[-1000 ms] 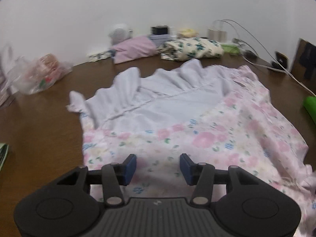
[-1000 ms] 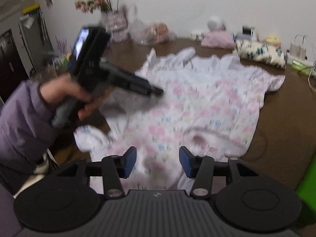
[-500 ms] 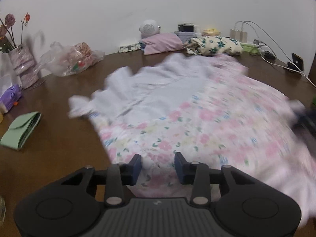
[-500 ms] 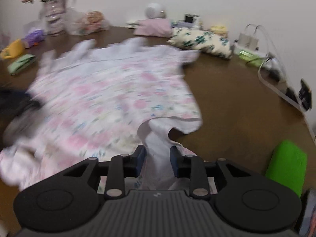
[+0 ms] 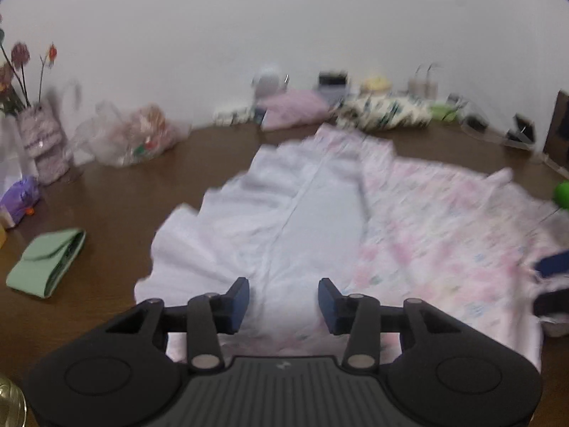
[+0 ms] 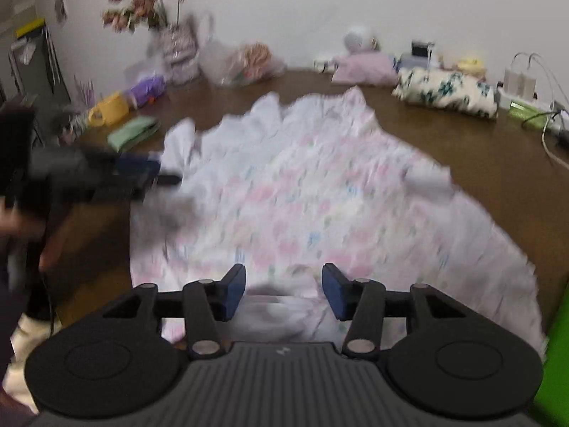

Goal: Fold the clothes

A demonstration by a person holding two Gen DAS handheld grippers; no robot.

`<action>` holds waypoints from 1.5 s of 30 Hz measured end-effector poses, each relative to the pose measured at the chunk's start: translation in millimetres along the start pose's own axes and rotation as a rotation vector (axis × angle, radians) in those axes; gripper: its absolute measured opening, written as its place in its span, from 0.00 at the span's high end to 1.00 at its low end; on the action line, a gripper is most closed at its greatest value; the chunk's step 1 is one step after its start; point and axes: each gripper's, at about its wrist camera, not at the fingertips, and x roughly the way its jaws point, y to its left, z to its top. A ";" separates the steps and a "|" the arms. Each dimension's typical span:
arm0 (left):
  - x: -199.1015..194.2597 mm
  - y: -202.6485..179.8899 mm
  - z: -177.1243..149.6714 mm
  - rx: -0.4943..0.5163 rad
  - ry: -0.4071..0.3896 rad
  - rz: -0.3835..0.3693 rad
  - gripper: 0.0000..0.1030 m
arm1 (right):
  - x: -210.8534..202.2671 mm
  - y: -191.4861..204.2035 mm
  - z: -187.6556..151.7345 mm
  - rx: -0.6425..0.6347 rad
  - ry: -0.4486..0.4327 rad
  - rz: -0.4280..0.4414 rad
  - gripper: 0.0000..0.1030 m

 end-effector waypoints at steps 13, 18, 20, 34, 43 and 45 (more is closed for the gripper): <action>-40.2 -10.9 -36.2 -0.108 0.052 0.003 0.65 | 33.7 -26.6 28.7 -0.009 0.003 -0.213 0.64; -62.5 -27.3 -46.5 -0.067 0.092 -0.048 0.66 | 12.7 -22.3 34.4 -0.022 -0.013 -0.215 0.49; -64.5 -24.5 -46.5 -0.083 0.099 -0.065 0.67 | -6.1 -35.2 33.3 0.036 -0.051 -0.181 0.45; -38.3 -87.9 86.8 0.199 -0.119 -0.126 0.36 | -8.8 -54.8 -0.7 0.141 -0.027 -0.231 0.78; 98.6 -144.7 129.5 0.204 0.051 -0.196 0.73 | -17.7 -32.6 -11.3 0.046 -0.029 -0.212 0.71; 123.0 -148.2 133.1 0.169 0.084 -0.207 0.73 | -19.8 -36.7 -13.4 0.050 -0.038 -0.191 0.71</action>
